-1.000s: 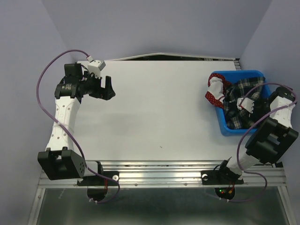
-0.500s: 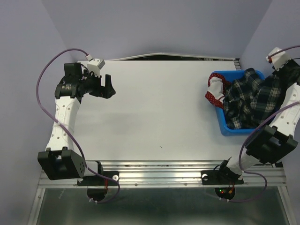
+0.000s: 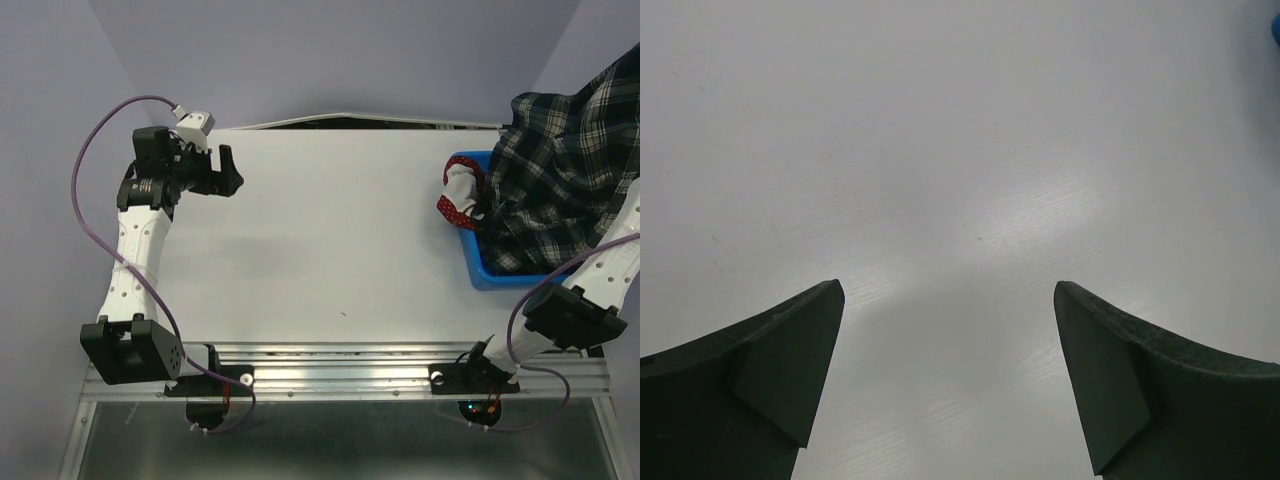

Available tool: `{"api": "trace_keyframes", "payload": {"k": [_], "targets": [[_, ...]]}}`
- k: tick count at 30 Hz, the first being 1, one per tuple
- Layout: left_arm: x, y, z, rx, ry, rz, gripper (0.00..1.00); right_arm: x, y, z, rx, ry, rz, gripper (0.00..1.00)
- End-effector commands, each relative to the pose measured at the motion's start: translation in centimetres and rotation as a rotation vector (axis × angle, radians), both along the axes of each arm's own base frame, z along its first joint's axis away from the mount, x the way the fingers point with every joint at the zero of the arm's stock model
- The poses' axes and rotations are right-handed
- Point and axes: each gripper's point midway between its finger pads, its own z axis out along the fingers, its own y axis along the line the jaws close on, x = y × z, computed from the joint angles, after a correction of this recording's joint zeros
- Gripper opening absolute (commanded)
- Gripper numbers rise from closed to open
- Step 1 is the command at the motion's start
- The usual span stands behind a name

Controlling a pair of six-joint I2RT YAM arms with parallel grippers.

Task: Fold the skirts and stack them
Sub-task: Grab the skirt from the pile, then move the skirt to the center of the board

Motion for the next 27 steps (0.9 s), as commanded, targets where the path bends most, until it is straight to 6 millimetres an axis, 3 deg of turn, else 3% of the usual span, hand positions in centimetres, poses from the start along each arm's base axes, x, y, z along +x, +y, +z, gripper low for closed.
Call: {"api": "trace_keyframes", "payload": {"k": [1,2,3,5,7,9,13,16,17,20,21,24,27], "targets": [[1.0,-0.5,2.4,-0.033,-0.080,0.005,0.99,-7.5,7.4,14.2,0.073,-0.509,0.244,0.01],[1.1,-0.6,2.5,-0.041,-0.085,0.003,0.99,-7.5,7.7,15.1,0.137,-0.554,0.322,0.01],[1.1,-0.7,2.7,-0.046,-0.090,0.000,0.99,-9.2,9.2,17.1,0.133,-0.616,0.372,0.01],[1.0,-0.9,3.0,-0.058,-0.099,-0.004,0.99,-10.3,10.9,19.0,0.173,-0.693,0.505,0.01],[1.1,-0.8,3.1,-0.062,-0.108,0.000,0.99,-10.3,12.5,19.6,0.190,-0.732,0.577,0.01],[1.0,-0.8,3.4,-0.066,-0.118,0.002,0.99,-9.6,14.4,19.5,0.207,-0.738,0.637,0.01],[0.9,-0.7,3.5,-0.080,-0.140,0.012,0.99,-8.9,21.3,19.1,0.275,-0.724,0.834,0.01],[0.4,-0.6,4.3,-0.097,-0.176,0.011,0.99,-8.8,24.4,19.3,0.319,-0.730,0.912,0.01],[0.4,-0.4,4.3,-0.110,-0.182,0.022,0.99,-8.7,26.7,19.4,0.338,-0.727,0.960,0.01],[-0.1,-0.2,4.7,-0.144,-0.197,0.016,0.98,-8.3,29.8,19.4,0.353,-0.751,0.996,0.01],[-0.2,0.4,4.8,-0.148,-0.203,0.023,0.99,-9.2,32.3,19.7,0.342,-0.775,1.031,0.01],[-0.7,0.6,4.8,-0.215,-0.182,0.016,0.99,-10.5,35.4,20.2,0.326,-0.841,1.037,0.01],[-1.1,1.7,4.9,-0.247,-0.189,0.034,0.99,-13.7,41.0,20.0,0.349,-0.874,1.151,0.01]]}}
